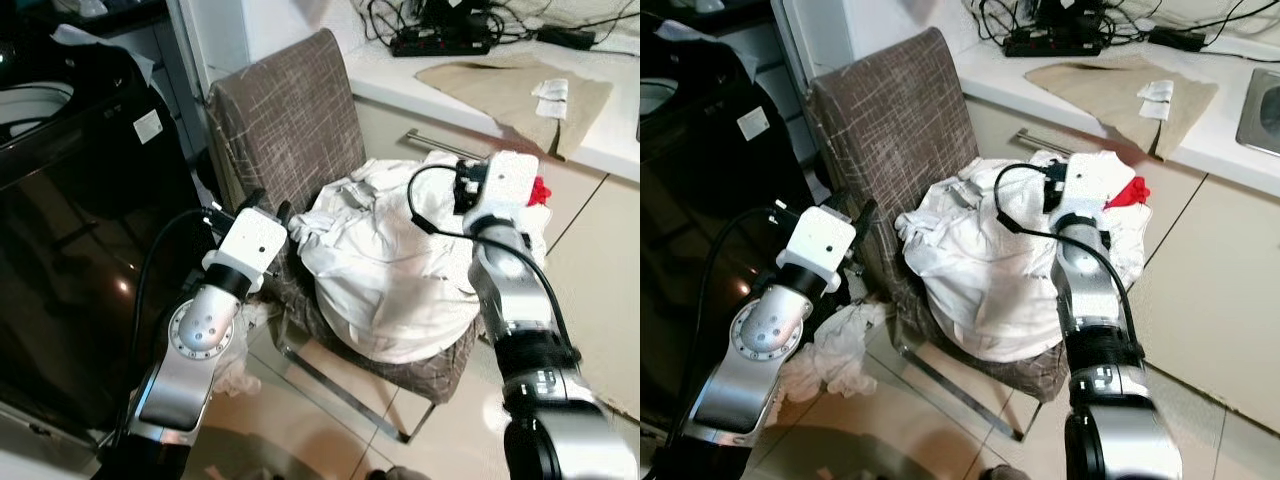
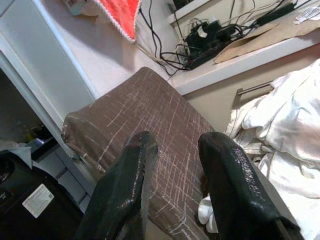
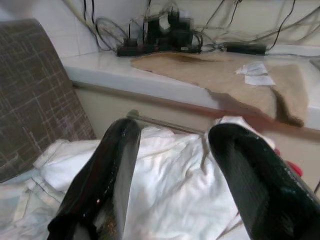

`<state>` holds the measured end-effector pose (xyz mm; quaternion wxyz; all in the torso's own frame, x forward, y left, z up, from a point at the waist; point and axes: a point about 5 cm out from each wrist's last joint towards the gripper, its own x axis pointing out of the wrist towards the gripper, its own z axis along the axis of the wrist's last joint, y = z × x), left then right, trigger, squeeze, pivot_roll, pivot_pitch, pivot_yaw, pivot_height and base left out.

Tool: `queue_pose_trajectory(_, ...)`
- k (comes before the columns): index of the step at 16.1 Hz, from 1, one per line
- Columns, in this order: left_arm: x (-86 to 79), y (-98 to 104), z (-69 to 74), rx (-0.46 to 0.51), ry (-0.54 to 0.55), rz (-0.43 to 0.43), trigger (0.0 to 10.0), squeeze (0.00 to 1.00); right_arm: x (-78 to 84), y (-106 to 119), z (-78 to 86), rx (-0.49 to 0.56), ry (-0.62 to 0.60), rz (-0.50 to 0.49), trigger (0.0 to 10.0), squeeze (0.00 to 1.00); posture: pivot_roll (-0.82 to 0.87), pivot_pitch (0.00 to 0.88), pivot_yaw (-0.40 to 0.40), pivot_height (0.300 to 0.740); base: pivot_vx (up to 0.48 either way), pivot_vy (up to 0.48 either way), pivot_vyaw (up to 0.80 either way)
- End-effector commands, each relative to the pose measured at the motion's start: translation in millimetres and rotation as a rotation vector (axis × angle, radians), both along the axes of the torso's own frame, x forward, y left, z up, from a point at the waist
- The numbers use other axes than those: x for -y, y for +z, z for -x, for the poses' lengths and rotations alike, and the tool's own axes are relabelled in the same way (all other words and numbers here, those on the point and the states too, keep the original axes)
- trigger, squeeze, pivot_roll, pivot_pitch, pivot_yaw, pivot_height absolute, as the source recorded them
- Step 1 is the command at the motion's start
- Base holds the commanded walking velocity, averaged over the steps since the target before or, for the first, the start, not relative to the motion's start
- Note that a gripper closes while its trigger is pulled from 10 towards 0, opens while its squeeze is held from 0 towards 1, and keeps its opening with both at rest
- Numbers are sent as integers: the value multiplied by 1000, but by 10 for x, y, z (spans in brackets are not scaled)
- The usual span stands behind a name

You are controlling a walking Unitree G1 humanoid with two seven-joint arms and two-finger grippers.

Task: Clothes washing

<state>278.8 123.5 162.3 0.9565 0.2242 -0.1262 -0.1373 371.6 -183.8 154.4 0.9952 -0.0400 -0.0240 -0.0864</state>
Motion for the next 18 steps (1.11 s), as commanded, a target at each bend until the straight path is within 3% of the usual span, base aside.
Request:
queue_pose_trajectory(1,-15,12,11,-2,8,3,10000,0,50,21,-31,-7,-11,-5,10000,0,3,39,25,740,0,0,0)
queue_pose_trajectory(5,-196,-11,333,-62,52,-42,10000,0,97,20,-191,-77,-33,-49,10000,0,143,159,26,740,0,0,0)
queue_pose_trajectory(10,-539,86,894,-157,165,-134,10000,0,20,-358,-123,-241,-78,-214,10000,0,369,297,64,740,0,0,0)
queue_pose_trajectory(11,-559,114,993,-173,176,-141,10000,0,6,-412,-102,-258,-78,-214,10000,0,396,317,69,740,0,0,0)
queue_pose_trajectory(14,-554,136,1099,-209,193,-142,10000,0,-19,-539,-48,-315,-79,-159,10000,0,400,343,56,740,0,0,0)
queue_pose_trajectory(15,-540,134,1101,-213,193,-140,10000,0,-15,-559,-38,-323,-81,-154,0,0,397,343,51,740,0,0,0)
queue_pose_trajectory(18,-498,122,1080,-216,192,-122,10000,0,-11,-590,-21,-336,-78,-137,0,0,374,339,38,740,0,0,0)
